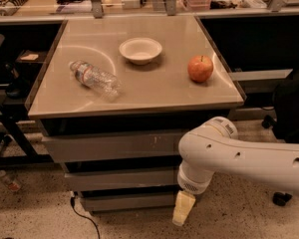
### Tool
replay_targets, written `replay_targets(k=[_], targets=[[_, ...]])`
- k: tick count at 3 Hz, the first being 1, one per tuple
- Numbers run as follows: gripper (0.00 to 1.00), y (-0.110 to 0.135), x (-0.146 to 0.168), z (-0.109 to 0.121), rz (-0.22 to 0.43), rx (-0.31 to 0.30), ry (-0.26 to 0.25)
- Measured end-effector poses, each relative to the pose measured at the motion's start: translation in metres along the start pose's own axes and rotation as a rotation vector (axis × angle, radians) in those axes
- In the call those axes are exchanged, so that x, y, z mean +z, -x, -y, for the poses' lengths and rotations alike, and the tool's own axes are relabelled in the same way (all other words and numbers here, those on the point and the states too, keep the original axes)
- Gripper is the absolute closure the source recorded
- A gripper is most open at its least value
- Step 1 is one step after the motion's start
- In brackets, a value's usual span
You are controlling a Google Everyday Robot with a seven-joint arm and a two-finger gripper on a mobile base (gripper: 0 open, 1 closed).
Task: Open bottom drawer
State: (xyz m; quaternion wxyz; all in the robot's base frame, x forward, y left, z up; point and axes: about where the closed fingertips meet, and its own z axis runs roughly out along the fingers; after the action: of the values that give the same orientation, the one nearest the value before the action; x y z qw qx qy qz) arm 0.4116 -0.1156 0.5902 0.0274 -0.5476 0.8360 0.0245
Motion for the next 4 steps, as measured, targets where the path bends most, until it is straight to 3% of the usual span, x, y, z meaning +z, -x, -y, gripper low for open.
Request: replay_targets(k=[1, 2, 3, 4], targets=[[0.0, -0.003, 0.044, -0.012, 0.008, -0.016, 0.04], [0.0, -0.005, 0.122, -0.018, 0.014, -0.01, 0.086], [0.0, -0.007, 0.188, -0.022, 0.016, 0.046, 0.15], [0.0, -0.012, 0.204, -0.034, 0.005, 0.05, 0.189]])
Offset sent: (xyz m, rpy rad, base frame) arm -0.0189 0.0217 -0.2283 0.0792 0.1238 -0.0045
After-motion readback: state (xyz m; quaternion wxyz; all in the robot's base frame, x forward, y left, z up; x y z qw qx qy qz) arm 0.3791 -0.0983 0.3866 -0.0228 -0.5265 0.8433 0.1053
